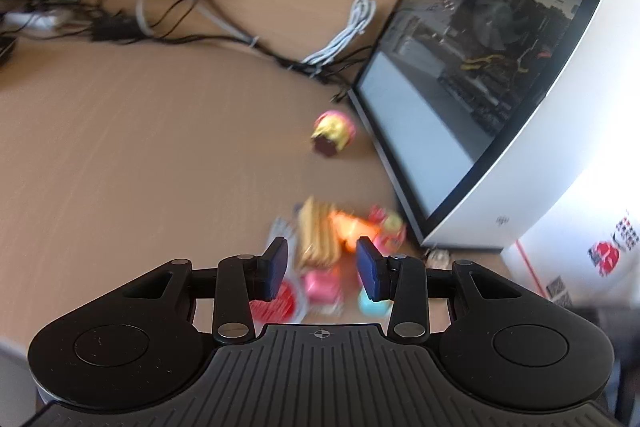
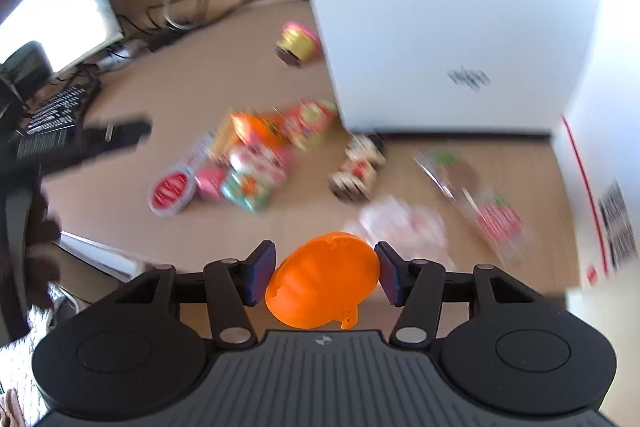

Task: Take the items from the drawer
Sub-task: 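Place the cat figure and orange cup on the desktop and open both grippers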

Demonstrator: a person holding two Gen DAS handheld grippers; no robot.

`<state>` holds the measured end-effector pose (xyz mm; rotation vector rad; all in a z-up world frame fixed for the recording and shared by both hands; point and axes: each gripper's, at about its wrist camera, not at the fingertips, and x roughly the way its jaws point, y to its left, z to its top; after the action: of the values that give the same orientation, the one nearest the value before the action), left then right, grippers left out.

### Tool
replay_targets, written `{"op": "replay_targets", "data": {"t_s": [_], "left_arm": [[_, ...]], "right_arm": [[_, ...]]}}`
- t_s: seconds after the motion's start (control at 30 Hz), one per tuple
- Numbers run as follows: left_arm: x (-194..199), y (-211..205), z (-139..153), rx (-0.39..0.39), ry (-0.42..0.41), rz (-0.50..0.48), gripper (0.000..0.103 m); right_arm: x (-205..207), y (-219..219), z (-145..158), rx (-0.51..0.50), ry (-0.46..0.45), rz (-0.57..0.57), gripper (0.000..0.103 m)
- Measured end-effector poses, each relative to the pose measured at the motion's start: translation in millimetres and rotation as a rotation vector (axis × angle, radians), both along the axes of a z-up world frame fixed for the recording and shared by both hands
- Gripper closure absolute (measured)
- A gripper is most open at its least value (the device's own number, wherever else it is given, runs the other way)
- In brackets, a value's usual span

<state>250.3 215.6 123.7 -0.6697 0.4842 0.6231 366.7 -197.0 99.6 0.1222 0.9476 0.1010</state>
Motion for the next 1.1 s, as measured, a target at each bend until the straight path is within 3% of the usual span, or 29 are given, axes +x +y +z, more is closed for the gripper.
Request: {"op": "replay_targets", "data": {"t_s": [0.37,0.63,0.87,1.1], "left_arm": [[-43.5,-42.0,-27.6,-0.071,0.097,-0.045,0.061],[-75.2,-63.7,-35.4,-0.078,0.122,-0.029,0.061],[-111.8,-71.9,-36.9,-0.046,0.099,-0.011,0.061],[-119.6,-98.8,-45.4,-0.008,0.091,-0.071,0.061]], "right_arm": [[73.2,38.6,-18.2,-0.135,-0.086,0.058,0.049],[83.1,36.1,-30.2,-0.212,-0.131,-0.021,0.049],[47.6,44.4,0.2,-0.263,-0.293,-0.103,0.049],[-44.7,57.0,21.7,-0.214,-0.314,-0.197,0.048]]}}
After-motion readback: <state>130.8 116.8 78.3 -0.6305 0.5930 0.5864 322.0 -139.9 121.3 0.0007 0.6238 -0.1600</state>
